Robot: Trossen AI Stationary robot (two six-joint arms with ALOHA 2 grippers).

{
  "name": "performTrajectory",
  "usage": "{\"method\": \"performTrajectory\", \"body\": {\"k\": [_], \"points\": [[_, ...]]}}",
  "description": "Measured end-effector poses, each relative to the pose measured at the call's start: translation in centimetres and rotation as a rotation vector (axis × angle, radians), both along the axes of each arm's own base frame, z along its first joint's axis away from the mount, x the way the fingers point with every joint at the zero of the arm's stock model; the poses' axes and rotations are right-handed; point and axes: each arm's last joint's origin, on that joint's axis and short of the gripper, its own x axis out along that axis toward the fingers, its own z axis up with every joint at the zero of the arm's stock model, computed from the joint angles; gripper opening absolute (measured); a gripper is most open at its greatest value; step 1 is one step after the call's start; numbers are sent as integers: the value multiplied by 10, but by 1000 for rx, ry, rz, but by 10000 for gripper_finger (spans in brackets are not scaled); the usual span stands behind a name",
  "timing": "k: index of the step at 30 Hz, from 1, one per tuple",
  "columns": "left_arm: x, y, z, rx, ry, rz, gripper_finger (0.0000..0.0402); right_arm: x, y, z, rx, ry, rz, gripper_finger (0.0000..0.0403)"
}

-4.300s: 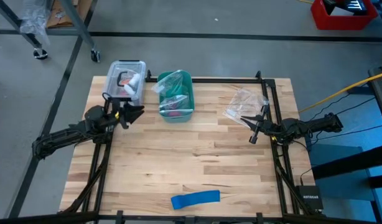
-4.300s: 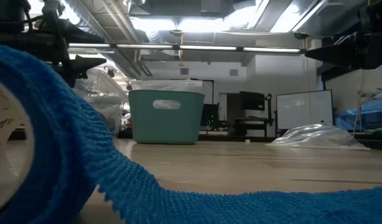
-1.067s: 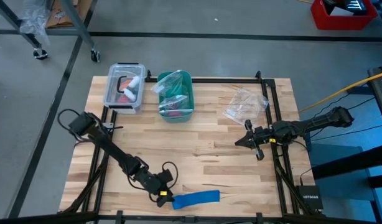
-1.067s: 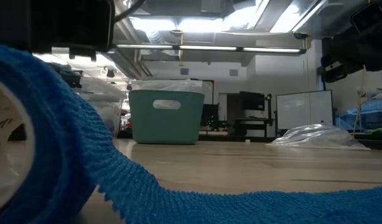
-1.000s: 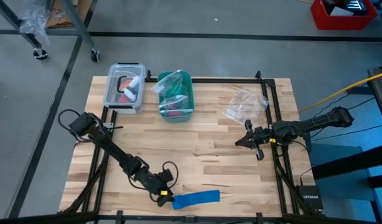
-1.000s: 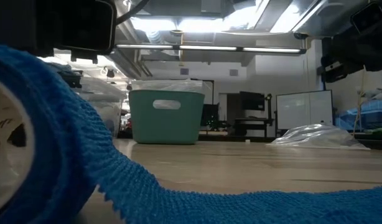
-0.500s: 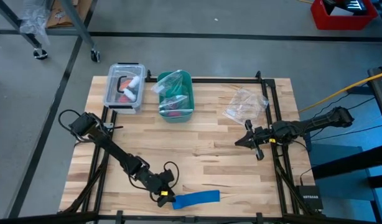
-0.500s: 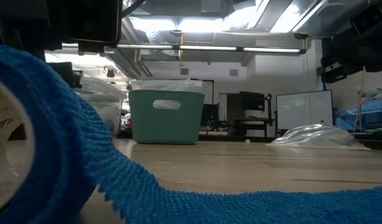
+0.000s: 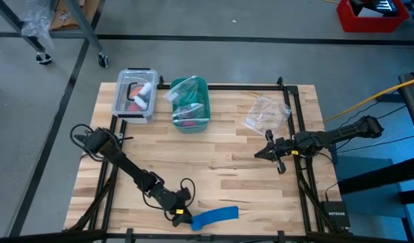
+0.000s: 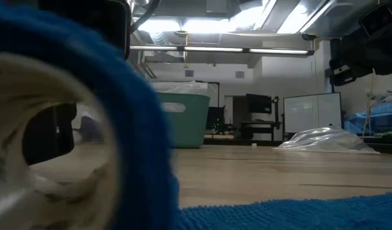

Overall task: Roll bandage
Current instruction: Roll the blue bandage

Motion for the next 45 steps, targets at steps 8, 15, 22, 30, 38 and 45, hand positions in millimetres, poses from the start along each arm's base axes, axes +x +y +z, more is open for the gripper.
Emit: {"method": "performTrajectory", "body": {"k": [8, 15, 22, 30, 38, 45], "points": [[9, -10, 5, 19, -58, -108, 191, 0, 0, -1, -3, 12, -1, 24], [13, -9, 4, 86, -18, -119, 191, 0, -1, -1, -5, 12, -19, 24], [19, -1, 4, 132, -42, -112, 191, 0, -1, -1, -5, 13, -19, 24], [18, -1, 4, 108, -26, -146, 191, 0, -1, -1, -5, 12, -19, 24], [18, -2, 4, 60, 8, -156, 191, 0, -1, -1, -5, 13, -19, 24], [12, -8, 4, -29, 77, -213, 191, 0, -1, -1, -5, 13, -19, 24]]}}
